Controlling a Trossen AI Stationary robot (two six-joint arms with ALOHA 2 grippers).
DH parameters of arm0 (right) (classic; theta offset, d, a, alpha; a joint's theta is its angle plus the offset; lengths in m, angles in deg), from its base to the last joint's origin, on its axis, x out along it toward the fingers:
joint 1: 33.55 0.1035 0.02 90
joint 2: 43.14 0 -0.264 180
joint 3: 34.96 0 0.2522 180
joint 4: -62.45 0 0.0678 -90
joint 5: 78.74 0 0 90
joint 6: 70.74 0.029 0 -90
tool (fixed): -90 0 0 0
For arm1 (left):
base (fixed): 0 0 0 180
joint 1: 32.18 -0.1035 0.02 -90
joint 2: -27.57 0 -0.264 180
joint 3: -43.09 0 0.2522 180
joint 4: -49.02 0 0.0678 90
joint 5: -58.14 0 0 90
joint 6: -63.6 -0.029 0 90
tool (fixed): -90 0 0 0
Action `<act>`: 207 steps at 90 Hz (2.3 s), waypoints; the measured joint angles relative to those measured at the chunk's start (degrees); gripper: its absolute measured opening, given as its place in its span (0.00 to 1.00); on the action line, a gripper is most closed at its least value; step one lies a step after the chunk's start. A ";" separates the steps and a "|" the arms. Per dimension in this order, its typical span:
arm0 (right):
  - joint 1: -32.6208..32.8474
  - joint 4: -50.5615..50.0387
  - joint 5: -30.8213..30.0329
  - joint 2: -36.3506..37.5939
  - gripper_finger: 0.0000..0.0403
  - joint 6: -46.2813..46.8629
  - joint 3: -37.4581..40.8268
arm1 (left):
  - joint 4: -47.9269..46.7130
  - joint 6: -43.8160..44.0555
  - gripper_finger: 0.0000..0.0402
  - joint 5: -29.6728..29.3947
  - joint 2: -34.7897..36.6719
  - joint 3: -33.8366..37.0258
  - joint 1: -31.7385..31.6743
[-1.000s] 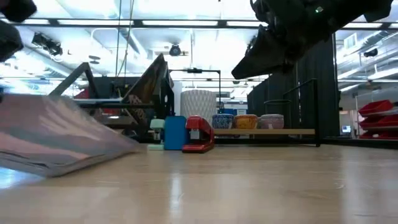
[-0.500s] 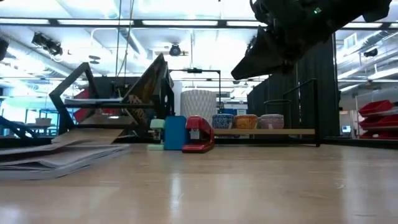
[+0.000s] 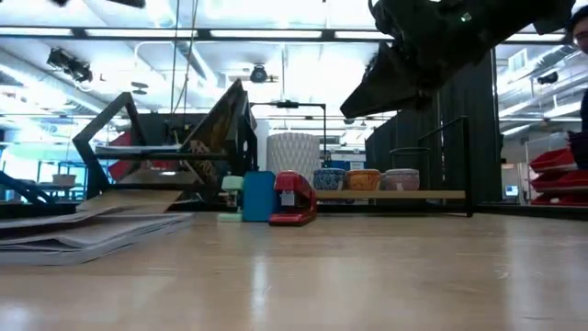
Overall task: Stock shelves
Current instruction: Remove the brown book from the bookshelf
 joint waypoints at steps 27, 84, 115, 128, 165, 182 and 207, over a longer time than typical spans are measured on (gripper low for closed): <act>0.65 0.00 0.42 0.00 0.05 -0.02 -0.01 | -0.04 -15.40 0.44 -0.44 -0.09 0.07 -19.97; 0.72 0.25 0.39 0.00 0.05 0.72 0.00 | 36.17 -47.60 0.60 11.75 -0.09 12.96 -45.94; 0.96 0.32 1.36 0.00 0.05 1.25 0.00 | 52.57 -58.86 0.46 20.52 -0.09 16.24 -56.84; 1.05 1.41 1.40 0.00 0.05 1.25 -0.01 | 53.18 -58.87 0.28 20.89 -0.09 16.24 -58.96; 1.39 3.74 2.68 0.02 0.05 1.22 -0.02 | 59.22 -65.24 0.01 21.79 -0.48 13.71 -61.47; 2.08 3.74 2.86 0.02 0.05 1.20 -0.02 | 59.34 -73.39 0.01 14.61 -0.44 6.13 -60.41; 2.08 3.74 2.84 0.02 0.05 1.01 -0.02 | 59.38 -92.21 0.00 9.25 -0.41 -10.43 -54.44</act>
